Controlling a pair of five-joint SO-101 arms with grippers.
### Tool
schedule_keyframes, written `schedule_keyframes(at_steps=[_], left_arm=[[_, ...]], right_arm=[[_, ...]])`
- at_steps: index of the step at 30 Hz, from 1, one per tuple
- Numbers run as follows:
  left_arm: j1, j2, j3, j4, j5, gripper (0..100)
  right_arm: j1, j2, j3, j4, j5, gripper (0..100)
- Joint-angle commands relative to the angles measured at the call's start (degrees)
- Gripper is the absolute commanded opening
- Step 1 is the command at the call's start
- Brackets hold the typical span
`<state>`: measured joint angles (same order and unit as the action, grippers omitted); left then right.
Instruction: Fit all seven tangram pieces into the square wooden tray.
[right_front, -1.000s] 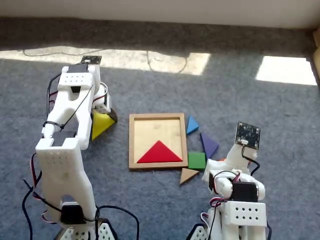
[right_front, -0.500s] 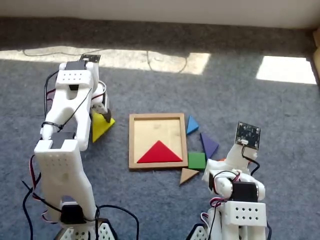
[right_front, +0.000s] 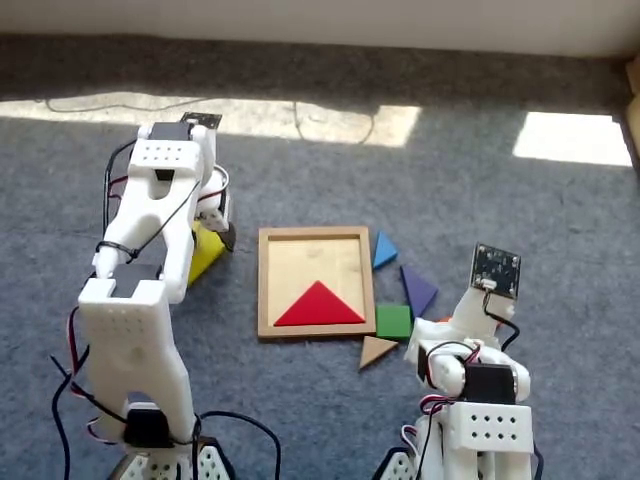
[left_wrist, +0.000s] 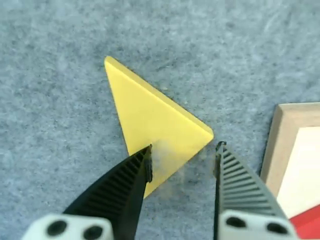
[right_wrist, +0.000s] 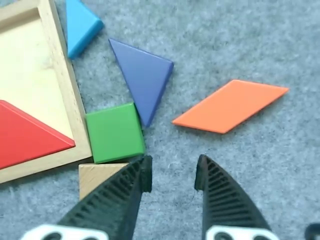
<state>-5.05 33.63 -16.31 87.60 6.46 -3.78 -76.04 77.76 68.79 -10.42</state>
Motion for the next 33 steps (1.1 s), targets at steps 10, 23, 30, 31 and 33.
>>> schedule_keyframes(at_steps=[10,23,30,31,33], left_arm=[[-6.9,-3.21,0.4,-2.64,-0.44,32],[-0.31,0.48,4.88,-6.24,-2.29,25],[2.59,4.0,-0.4,-2.29,-2.11,17],[2.86,3.91,-0.92,-1.58,-2.02,17],[4.0,3.91,-2.95,0.7,-2.02,17]], right_arm=[[0.31,-0.48,-0.4,-1.19,0.0,14.6],[0.31,-0.48,-0.4,-1.19,0.0,14.6],[0.31,-0.48,-0.4,-1.19,0.0,14.6],[0.31,-0.48,-0.4,-1.19,0.0,14.6],[0.31,-0.48,-0.4,-1.19,0.0,14.6]])
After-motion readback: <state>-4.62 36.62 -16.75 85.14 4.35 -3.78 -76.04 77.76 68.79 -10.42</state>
